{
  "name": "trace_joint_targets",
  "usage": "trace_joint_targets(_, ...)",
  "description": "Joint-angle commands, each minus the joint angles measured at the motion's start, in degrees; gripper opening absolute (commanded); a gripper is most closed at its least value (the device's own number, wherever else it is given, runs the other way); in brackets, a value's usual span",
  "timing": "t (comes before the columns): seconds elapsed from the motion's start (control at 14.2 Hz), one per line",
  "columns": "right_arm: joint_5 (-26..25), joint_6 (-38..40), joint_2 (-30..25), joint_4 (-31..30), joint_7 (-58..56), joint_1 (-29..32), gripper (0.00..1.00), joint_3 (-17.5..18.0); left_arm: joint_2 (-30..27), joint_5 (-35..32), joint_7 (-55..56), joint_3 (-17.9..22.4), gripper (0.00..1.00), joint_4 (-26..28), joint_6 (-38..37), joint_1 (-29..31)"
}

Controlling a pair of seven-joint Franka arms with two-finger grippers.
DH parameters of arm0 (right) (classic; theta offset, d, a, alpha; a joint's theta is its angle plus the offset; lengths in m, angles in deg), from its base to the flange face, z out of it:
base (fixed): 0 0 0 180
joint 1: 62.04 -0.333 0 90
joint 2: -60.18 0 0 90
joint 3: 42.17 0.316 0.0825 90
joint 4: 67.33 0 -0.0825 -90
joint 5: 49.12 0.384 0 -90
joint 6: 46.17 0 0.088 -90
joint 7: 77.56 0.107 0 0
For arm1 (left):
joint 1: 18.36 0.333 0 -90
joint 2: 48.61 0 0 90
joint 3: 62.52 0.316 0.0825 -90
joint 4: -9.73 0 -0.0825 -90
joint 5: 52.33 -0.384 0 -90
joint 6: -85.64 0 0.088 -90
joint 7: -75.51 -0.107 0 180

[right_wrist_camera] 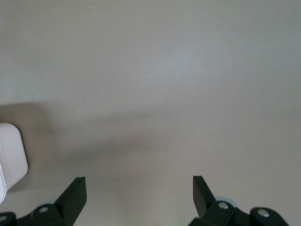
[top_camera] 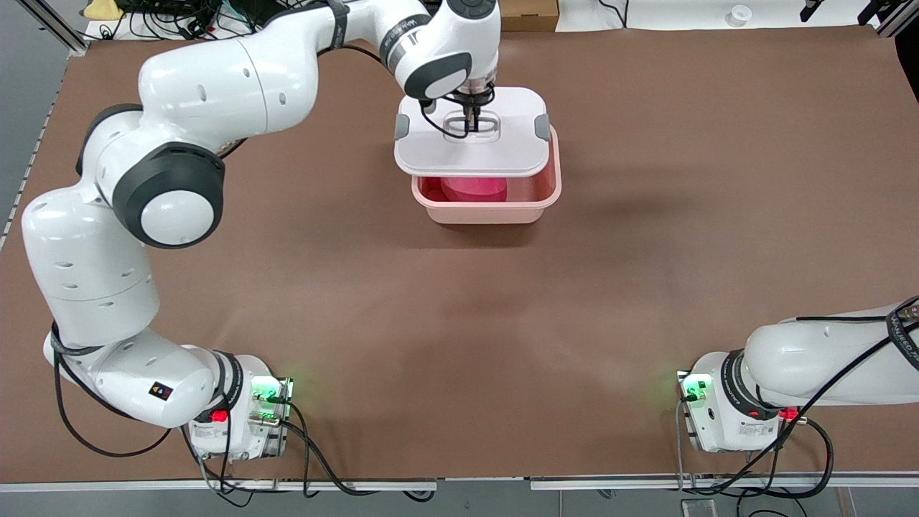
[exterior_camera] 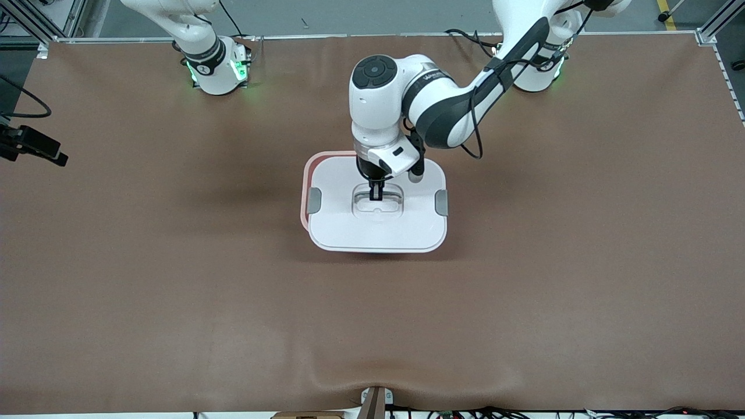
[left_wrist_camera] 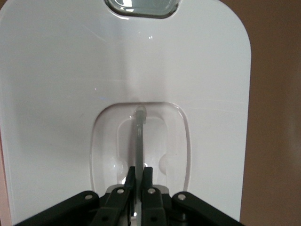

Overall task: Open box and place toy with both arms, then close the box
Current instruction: 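Lower the lid onto the box with the left gripper and press it down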

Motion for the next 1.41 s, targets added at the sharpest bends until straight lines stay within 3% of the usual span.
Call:
trace_joint_targets(0.0, 1.0, -1.8, -1.3, -1.6, -0.8, 0.5, 1.0, 0.5, 0.0, -1.6, 3.1, 0.3, 0.0, -0.2, 0.4, -1.7)
trace_joint_targets(1.34, 1.2, -2.6, -1.6, -2.4, -3.2, 1.7, 1.0, 0.4, 2.5, -2.7, 7.3, 0.4, 0.0, 0.0, 0.4, -4.8)
